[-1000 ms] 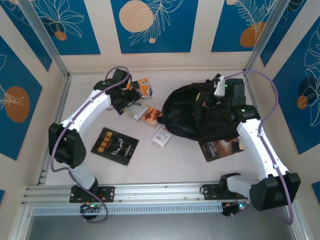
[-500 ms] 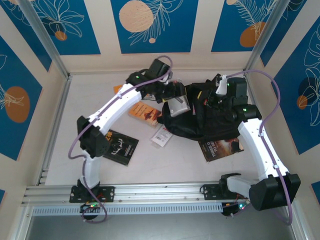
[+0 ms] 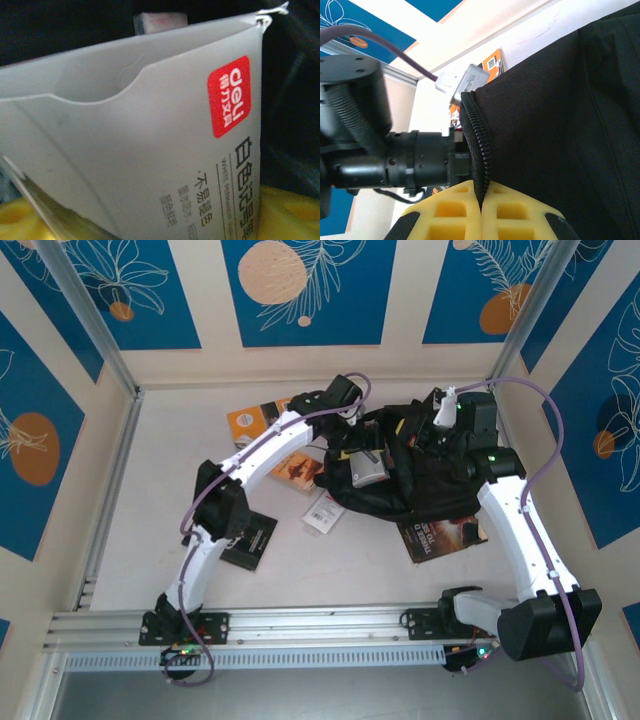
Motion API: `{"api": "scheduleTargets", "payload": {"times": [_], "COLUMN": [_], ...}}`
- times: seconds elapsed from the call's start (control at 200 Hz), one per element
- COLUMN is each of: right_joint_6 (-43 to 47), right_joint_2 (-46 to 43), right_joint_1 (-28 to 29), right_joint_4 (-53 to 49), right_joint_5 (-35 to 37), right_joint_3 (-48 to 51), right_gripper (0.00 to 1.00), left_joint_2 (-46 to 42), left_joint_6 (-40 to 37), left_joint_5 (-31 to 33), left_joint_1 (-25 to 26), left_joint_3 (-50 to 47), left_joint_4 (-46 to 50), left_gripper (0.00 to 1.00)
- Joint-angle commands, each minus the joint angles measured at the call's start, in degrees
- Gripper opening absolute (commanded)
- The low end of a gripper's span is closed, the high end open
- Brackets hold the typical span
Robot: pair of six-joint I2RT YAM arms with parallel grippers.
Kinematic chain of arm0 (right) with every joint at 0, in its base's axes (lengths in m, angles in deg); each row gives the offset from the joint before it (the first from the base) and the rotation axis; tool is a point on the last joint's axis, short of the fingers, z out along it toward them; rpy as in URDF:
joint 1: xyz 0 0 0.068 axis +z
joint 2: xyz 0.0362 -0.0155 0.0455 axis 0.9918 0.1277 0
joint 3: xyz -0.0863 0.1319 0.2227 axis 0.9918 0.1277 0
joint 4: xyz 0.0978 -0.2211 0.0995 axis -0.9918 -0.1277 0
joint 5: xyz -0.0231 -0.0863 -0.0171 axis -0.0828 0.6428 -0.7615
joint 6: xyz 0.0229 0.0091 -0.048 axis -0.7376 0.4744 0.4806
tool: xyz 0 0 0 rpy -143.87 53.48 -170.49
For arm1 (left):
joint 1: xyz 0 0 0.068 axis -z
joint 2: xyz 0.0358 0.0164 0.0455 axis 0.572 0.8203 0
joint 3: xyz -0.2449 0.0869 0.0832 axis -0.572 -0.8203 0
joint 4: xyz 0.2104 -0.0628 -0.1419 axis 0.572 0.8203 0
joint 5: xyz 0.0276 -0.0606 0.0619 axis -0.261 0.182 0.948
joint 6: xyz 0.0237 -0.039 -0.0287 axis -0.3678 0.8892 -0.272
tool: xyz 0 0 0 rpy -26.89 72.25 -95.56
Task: Pack the student bag
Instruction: Place the pencil case in the student bag.
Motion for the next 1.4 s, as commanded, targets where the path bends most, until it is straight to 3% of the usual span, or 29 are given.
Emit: {"api": "scheduleTargets", "payload": {"times": [0.0,0.285,0.63,0.94,1.24,1.395], "right_joint_6": [-0.9,-1.4,-1.1,0.1,1.7,2.7], "right_joint_2": [-1.8,-1.9,-2.5,-2.7,-3.1,-2.4], "right_joint_1": [-0.3,-0.2,-0.1,-0.1,-0.2,-0.1], "right_joint_4": [2.3,2.7,2.6,1.8,2.1,2.1], "right_joint_5": [-2.0,-1.8,-1.3,-0.3,1.5,2.5], "right_joint_3": [-0.6,-0.3,0.3,0.3,1.2,1.8], "right_gripper": [0.0,0.0,0.0,0.0,0.0,0.0], "left_joint_2": [2.6,6.6,5.2,-0.9,-24.8,-33.3], "left_joint_6": [-0.5,0.0,-1.6,-5.3,-8.6,-7.6], "left_joint_5": [3.1,10.1,8.0,6.5,6.4,10.1], "left_joint_1": [0.7,0.9,0.9,0.9,0.5,-0.4], "left_joint_3": [2.8,4.8,5.9,4.9,-23.9,-36.2], "left_joint_4": [2.7,6.2,5.2,7.4,-4.3,-5.4], "left_gripper": [0.77,0.81,0.97,0.97,0.96,0.95]}}
